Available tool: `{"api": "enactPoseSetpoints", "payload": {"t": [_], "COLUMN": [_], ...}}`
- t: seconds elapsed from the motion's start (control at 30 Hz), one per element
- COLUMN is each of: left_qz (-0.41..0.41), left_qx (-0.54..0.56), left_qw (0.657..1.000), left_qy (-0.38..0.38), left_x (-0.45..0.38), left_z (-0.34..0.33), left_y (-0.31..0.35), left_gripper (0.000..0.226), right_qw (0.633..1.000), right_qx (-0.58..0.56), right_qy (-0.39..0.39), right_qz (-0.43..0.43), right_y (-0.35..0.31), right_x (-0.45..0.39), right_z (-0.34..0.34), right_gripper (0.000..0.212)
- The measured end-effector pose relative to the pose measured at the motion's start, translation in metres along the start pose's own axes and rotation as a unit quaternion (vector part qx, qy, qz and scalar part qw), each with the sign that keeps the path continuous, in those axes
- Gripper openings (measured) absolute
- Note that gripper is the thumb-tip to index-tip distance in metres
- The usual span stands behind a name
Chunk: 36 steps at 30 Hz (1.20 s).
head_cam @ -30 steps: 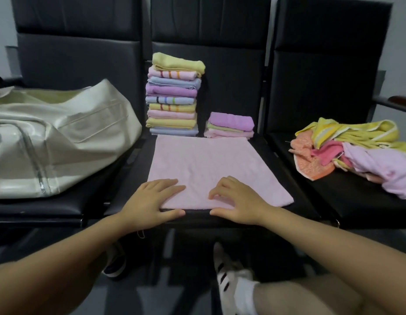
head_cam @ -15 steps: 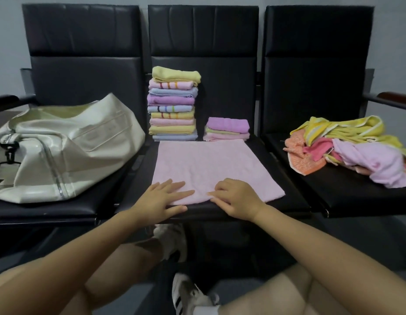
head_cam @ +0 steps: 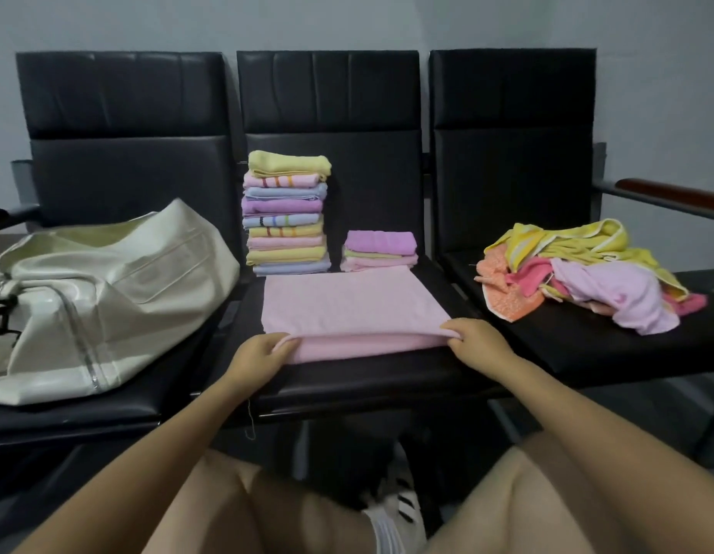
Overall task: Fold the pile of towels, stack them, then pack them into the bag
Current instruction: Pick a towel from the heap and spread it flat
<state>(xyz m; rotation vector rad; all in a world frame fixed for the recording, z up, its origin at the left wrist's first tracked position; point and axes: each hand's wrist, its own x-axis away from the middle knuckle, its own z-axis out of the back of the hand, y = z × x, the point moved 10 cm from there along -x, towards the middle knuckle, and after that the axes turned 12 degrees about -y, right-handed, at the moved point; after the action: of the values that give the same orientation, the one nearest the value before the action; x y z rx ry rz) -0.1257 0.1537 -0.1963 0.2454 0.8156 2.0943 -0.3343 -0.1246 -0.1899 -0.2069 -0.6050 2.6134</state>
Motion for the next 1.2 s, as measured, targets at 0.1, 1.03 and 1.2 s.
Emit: {"api": "enactPoseSetpoints", "payload": {"t": [0.1,1.03,1.2], "left_qz": [-0.023,0.031,0.069], "left_qx": [0.023,-0.091,-0.076], "left_qw": [0.999,0.991,0.995], "left_qy": [-0.002,-0.094,-0.014], "left_x": [-0.002,-0.021,-0.049], "left_z": [-0.002,0.029,0.05], "left_y": [-0.002,-0.004,-0.011], "left_gripper": [0.045,0.025,0.016], "right_qw": [0.988,0.975,0.987], "right_qx": [-0.149,-0.21,-0.12], "right_qy": [0.012,0.022,0.051], "right_qz": [-0.025,-0.07,-0.099], "right_y": [0.024,0.028,0.023], "right_x": [0.002,-0.038,-0.069], "right_z": [0.0,0.017,0.016], "right_gripper": [0.023,0.054,0.044]}}
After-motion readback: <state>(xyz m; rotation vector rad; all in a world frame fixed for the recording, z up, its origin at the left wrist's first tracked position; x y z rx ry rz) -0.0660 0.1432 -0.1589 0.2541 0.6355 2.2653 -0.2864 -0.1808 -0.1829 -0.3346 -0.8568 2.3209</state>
